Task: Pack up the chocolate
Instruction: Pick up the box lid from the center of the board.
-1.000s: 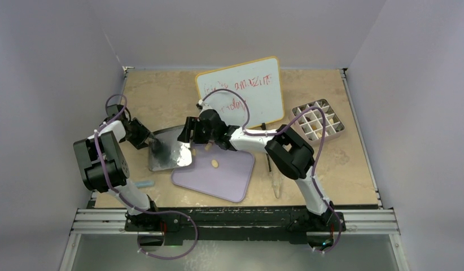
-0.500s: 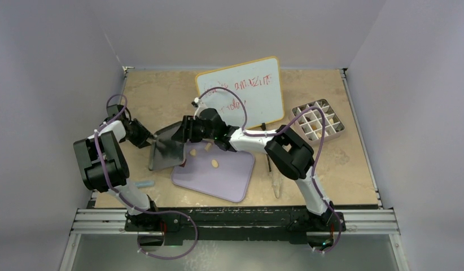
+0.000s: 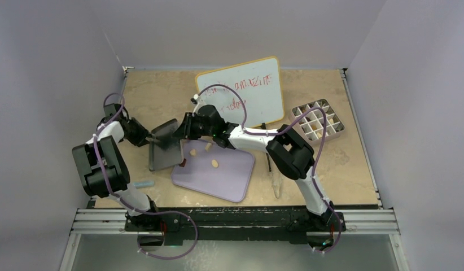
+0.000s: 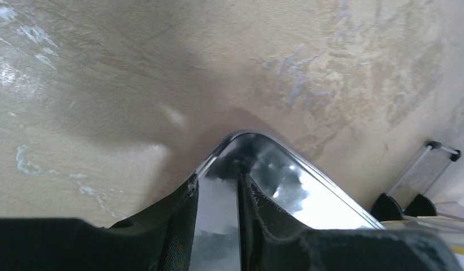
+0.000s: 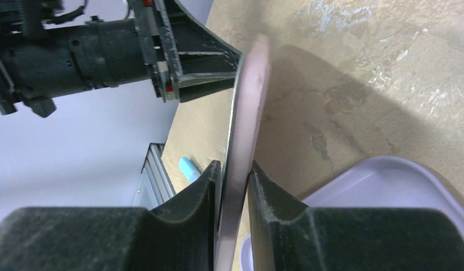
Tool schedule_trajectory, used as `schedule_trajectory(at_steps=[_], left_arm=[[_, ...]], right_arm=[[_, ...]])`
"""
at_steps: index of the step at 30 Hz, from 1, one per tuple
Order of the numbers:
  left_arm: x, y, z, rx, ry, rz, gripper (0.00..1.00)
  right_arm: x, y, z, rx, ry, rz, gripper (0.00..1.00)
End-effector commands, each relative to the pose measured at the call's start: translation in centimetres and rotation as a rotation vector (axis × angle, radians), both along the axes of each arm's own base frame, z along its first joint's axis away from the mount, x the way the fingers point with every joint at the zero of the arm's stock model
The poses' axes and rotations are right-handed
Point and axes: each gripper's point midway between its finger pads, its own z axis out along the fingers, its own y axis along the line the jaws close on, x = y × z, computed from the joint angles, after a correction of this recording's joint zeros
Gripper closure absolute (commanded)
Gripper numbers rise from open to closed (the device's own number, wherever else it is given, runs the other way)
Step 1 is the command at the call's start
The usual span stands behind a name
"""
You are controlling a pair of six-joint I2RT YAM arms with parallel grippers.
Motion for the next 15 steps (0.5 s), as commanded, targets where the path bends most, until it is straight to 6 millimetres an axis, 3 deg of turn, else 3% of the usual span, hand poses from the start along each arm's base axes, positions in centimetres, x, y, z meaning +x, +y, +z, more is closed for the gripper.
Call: schedule_trajectory(at_steps=[1, 10, 15], left_arm=[[0.5, 0.0, 3.7, 0.020, -0.125, -0.010, 0.71], [-0.1, -0.4, 7.3, 0.045, -0.225, 0.001, 0.68], [-0.4, -0.9, 11.2, 0.070, -0.328, -0.004, 0.61]], right_arm=[[-0.6, -0.2, 6.7, 0.115, -0.051, -0.003, 0.77], [-2.0, -1.4, 9.3, 0.161, -0.040, 0.008, 0.87], [-2.5, -2.1, 11.1, 0.181, -0.049, 0.007, 0.89]])
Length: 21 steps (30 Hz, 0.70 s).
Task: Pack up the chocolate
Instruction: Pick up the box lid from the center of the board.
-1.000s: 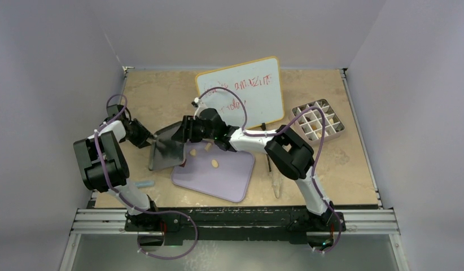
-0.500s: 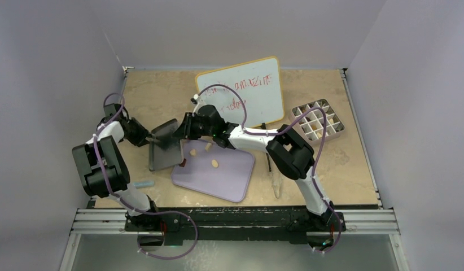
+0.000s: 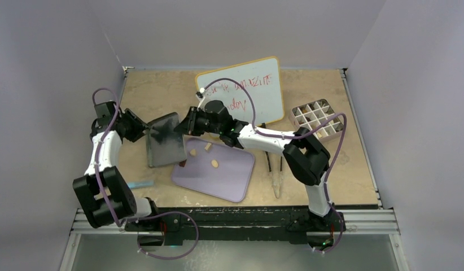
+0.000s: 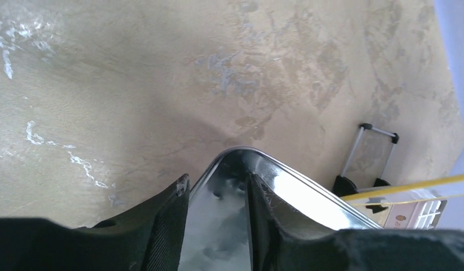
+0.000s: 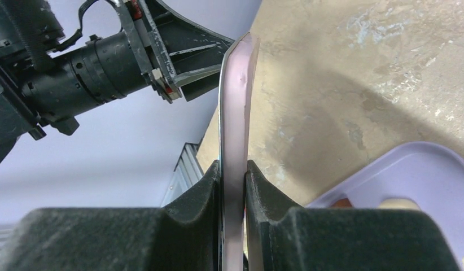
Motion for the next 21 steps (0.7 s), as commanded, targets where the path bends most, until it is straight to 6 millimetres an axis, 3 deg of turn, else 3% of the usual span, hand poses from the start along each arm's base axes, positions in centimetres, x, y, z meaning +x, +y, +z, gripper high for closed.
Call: schedule_trajectory(at_steps=[1, 6, 10, 15, 17, 21], left_arm=[[-0.3, -0.6, 4.7, 0.012, -0.139, -0.009, 0.59], [-1.5, -1.6, 10.7, 0.055, -0.280, -0.036, 0.50], [-2.9, -4.5, 14.0, 0.043, -0.374, -0.105, 0.46], [-5.4, -7.4, 15.5, 0.001, -0.475, -0.176, 0.38], [-6.1, -8.7, 15.8, -0.018, -0.489, -0.244, 0.25], [-7.6, -10.6, 16.3, -0.012, -0.500, -0.342, 0.16]], right_arm=[[-1.1, -0.4, 5.8, 0.111, -0.049, 0.022, 0.89], [-1.5, -2.1, 7.7, 0.119, -0.063, 0.001, 0.89], [-1.5, -4.2, 8.8, 0.119, -0.082, -0.024, 0.89], [-1.5, -7.6, 9.8, 0.115, -0.093, -0.069, 0.90], [-1.3, -9.1, 10.4, 0.111, -0.101, -0.093, 0.90], [-0.8, -12.4, 11.4, 0.105, -0.114, -0.164, 0.90]])
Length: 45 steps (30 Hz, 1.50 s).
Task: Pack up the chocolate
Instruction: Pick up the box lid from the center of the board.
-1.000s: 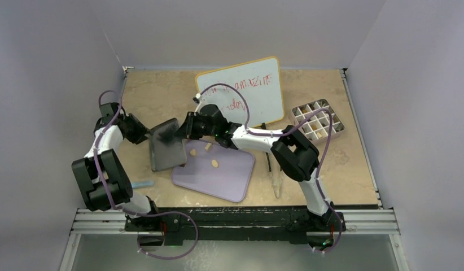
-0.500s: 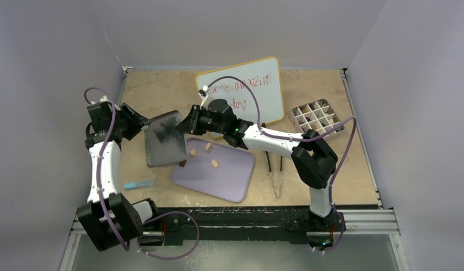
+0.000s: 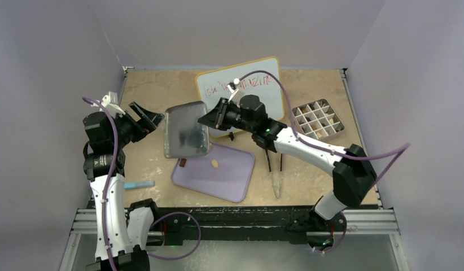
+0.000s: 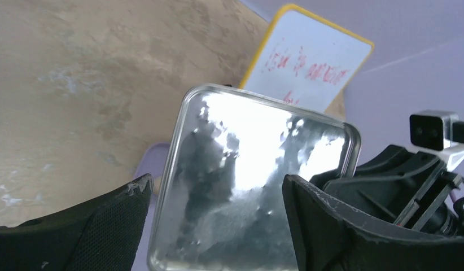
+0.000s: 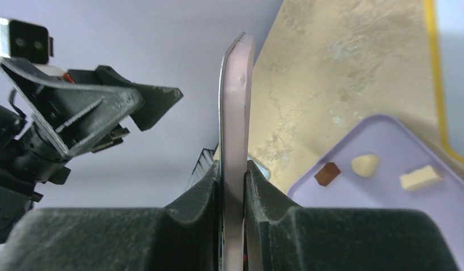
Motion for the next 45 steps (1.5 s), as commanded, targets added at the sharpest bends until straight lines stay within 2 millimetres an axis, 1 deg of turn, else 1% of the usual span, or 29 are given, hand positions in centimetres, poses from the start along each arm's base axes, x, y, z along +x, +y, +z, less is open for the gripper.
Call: schedule_trajectory(at_steps=[1, 5, 6, 9, 11, 15, 17, 18, 21, 26, 28, 30, 33, 36, 39, 42, 45], left_arm=[[-1.7, -2.6, -0.1, 0.004, 0.004, -0.134, 0.15], [-3.1, -3.8, 1.1, 0.010, -0.050, -0.171, 0.12], [-3.3, -4.0, 1.3, 0.012, -0.060, -0.176, 0.11], [-3.7, -4.6, 1.1, 0.005, -0.059, -0.217, 0.10], [-4.0, -5.5, 1.1, -0.015, -0.067, -0.272, 0.10], [-5.0, -6.6, 1.3, -0.059, -0.100, -0.313, 0.10], [-5.3, -6.8, 1.2, -0.068, -0.102, -0.319, 0.10], [-5.4, -6.9, 1.2, -0.074, -0.102, -0.328, 0.10], [-5.6, -7.4, 0.7, -0.092, -0.093, -0.355, 0.10], [-5.5, -7.8, 0.5, -0.109, -0.099, -0.382, 0.11], [-5.1, -7.8, 0.0, -0.112, -0.089, -0.382, 0.10], [-4.5, -7.6, -0.9, -0.102, -0.058, -0.389, 0.10], [-4.0, -7.6, -2.0, -0.102, -0.029, -0.398, 0.09], [-3.6, -7.9, -2.0, -0.102, -0.040, -0.390, 0.09], [-3.3, -8.2, -1.1, -0.031, -0.055, -0.361, 0.09], [-2.7, -9.4, -1.2, 0.012, -0.037, -0.385, 0.09], [-2.0, -11.0, -2.9, 0.076, 0.037, -0.438, 0.06]], right_arm=[[0.3, -3.7, 3.5, 0.036, -0.072, -0.082, 0.90], [0.2, -6.9, 4.7, -0.009, -0.120, -0.149, 0.89], [0.1, -7.9, 5.4, -0.016, -0.127, -0.169, 0.89], [0.3, -10.5, 6.4, -0.027, -0.140, -0.226, 0.90], [0.2, -11.9, 7.3, -0.032, -0.160, -0.272, 0.90], [0.5, -13.9, 9.0, -0.047, -0.196, -0.333, 0.90], [1.0, -15.0, 10.1, -0.070, -0.227, -0.384, 0.90], [1.1, -15.6, 9.9, -0.095, -0.224, -0.399, 0.90], [1.5, -17.0, 10.9, -0.109, -0.252, -0.445, 0.90], [2.2, -20.2, 12.2, -0.168, -0.296, -0.537, 0.92], [2.6, -21.8, 12.3, -0.237, -0.312, -0.584, 0.92], [2.9, -24.0, 12.5, -0.318, -0.318, -0.641, 0.92], [3.2, -26.7, 13.0, -0.398, -0.335, -0.704, 0.92], [3.5, -28.6, 13.1, -0.479, -0.343, -0.745, 0.92], [3.7, -30.5, 12.7, -0.569, -0.334, -0.792, 0.93], [3.9, -33.3, 12.0, -0.696, -0.313, -0.869, 0.94], [3.9, -36.1, 11.5, -0.817, -0.310, -0.951, 0.96]])
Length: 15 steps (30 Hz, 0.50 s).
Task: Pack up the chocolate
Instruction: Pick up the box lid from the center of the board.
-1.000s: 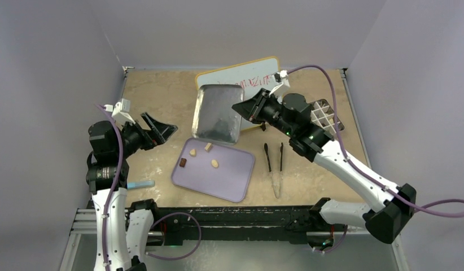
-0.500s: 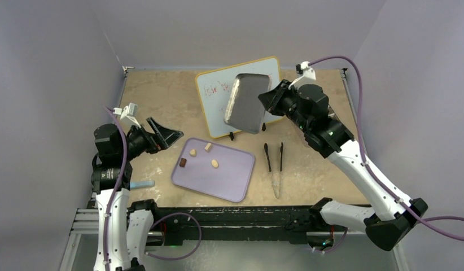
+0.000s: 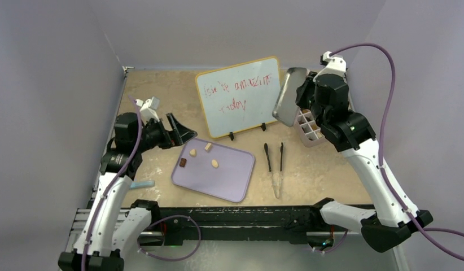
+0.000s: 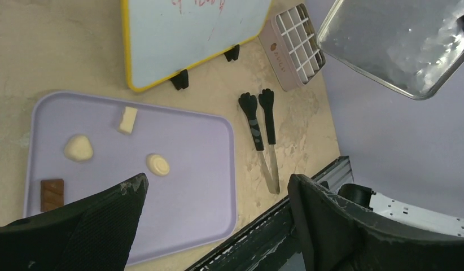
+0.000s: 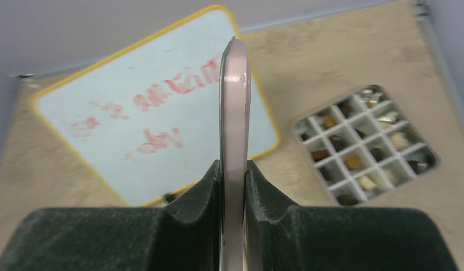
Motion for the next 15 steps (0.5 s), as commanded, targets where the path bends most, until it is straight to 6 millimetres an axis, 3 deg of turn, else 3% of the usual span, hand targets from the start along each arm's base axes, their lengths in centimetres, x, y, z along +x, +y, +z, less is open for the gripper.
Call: schedule_trajectory(at_steps=[1, 3, 9, 15], left_arm=[[2.0, -0.6, -0.4, 0.158, -0.003, -0.009, 0.06], [2.5, 0.0, -0.7, 0.214, 0.011, 0.009, 0.05], [2.8, 1.7, 1.2, 0.281, -0.128, 0.086, 0.04], [2.1, 5.0, -0.3, 0.418, -0.178, 0.203, 0.03]], right_arm=[[-0.2, -5.3, 0.5, -0.194, 0.006, -0.184, 0.96], [0.0, -6.4, 0.0, -0.254, 0.038, -0.216, 1.00], [0.8, -7.7, -1.9, -0.353, 0.126, -0.264, 1.00], [1.8, -9.0, -3.8, -0.453, 0.215, -0.307, 1.00]])
